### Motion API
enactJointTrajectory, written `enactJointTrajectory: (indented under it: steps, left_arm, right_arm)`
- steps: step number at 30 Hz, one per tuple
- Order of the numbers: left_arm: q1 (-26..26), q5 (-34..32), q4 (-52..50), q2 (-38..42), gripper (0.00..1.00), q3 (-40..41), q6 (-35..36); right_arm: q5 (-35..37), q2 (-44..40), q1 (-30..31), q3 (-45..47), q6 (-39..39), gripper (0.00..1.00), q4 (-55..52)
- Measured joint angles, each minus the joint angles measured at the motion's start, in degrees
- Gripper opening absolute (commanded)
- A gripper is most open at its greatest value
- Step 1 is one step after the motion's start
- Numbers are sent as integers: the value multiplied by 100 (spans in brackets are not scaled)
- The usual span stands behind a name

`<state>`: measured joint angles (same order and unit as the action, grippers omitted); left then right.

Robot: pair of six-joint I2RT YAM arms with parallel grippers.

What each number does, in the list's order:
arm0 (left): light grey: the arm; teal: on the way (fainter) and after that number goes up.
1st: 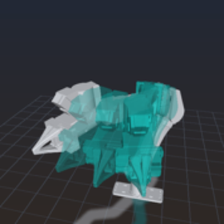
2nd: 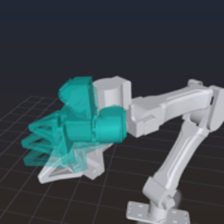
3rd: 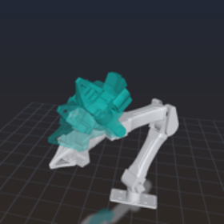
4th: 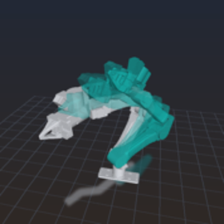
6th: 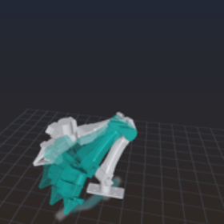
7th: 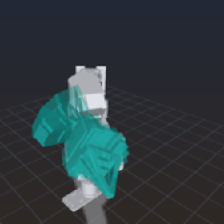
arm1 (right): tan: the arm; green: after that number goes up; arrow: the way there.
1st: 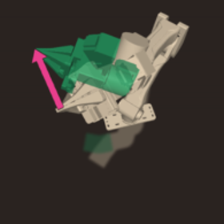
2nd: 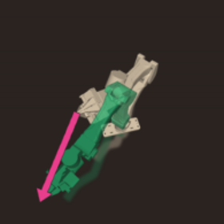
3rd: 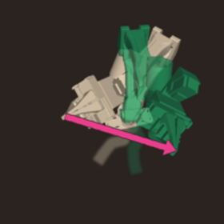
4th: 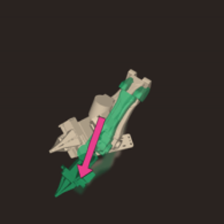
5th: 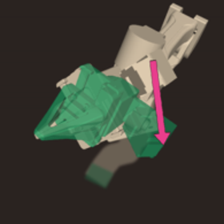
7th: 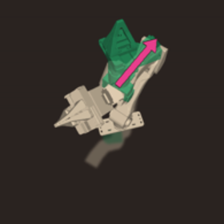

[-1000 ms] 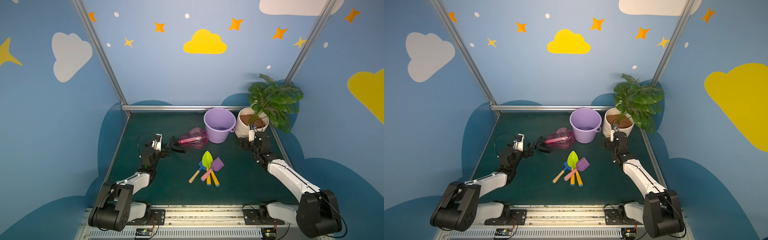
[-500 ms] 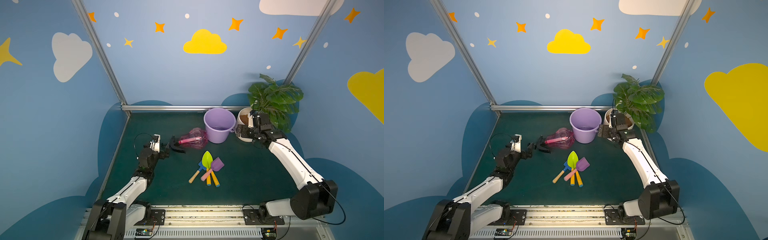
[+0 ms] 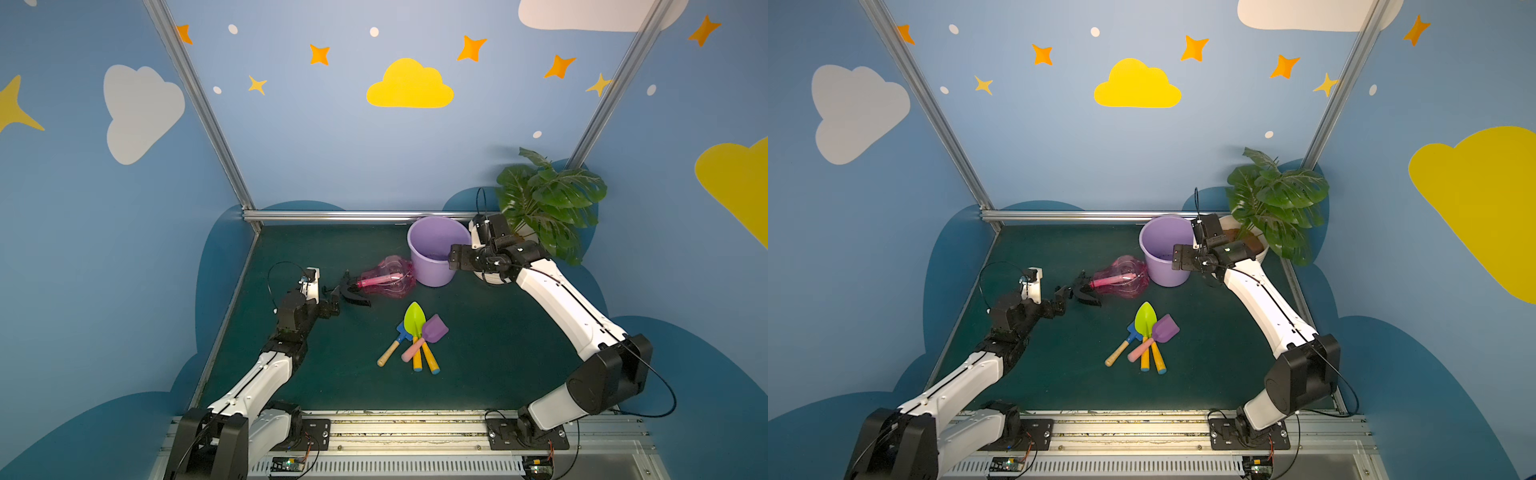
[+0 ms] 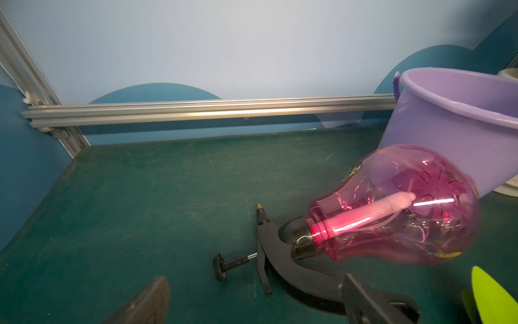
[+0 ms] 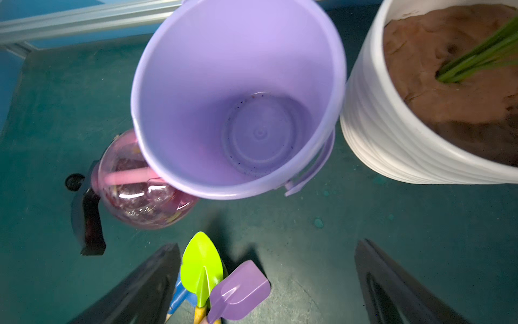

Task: Organize the gardening tools
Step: Adjust the gardening tool at the center of the board.

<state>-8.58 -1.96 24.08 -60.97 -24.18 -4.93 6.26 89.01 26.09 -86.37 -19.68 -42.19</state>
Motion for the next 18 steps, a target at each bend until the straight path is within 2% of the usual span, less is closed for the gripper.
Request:
enactJointTrajectory:
  steps: [4, 10, 18]
  left_arm:
    - [2, 212, -474, 0, 100, -234, -800]
    - [129, 479, -1143, 94, 100, -195, -2417]
    - [343, 686, -894, 527, 100, 459, -4841]
  right_arm:
    - [136, 0, 125, 0, 109, 98, -136]
    - [380, -13, 251, 4, 258, 98, -229]
    - [579, -181, 409, 168, 389, 98, -243]
